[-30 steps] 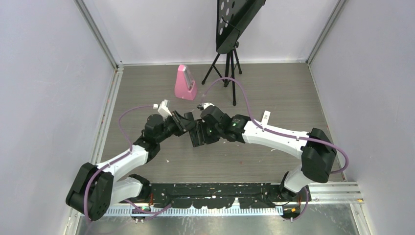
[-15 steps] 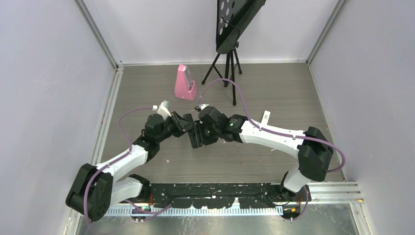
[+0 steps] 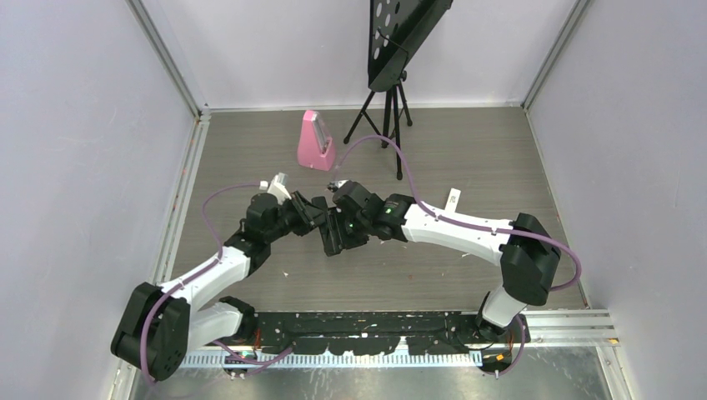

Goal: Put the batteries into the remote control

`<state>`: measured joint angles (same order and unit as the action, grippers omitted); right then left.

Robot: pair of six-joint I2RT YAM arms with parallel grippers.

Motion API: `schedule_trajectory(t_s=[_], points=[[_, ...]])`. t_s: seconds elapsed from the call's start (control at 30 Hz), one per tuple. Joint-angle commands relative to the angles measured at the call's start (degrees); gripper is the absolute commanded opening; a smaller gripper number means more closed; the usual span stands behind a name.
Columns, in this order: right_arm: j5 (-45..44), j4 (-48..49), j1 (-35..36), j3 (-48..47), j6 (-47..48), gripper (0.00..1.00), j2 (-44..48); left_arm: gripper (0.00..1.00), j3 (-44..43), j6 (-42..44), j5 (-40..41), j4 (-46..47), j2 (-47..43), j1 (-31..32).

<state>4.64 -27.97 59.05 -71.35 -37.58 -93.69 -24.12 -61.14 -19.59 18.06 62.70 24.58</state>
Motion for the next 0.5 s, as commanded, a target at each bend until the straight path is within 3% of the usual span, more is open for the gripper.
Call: schedule_trajectory(t_s=[0.0,0.47], points=[[-1.97,-0.14,0.60,-1.96,-0.24,0.44,-1.09,0.00,-4.18,-4.99,-6.56,5.37,-2.60,0.12],[-9.00,-6.35,0.67,-6.91,-1.44,0.45,-2.46,0.00,-4.07,-11.37,-13.70,9.31,-0.39,0.12]])
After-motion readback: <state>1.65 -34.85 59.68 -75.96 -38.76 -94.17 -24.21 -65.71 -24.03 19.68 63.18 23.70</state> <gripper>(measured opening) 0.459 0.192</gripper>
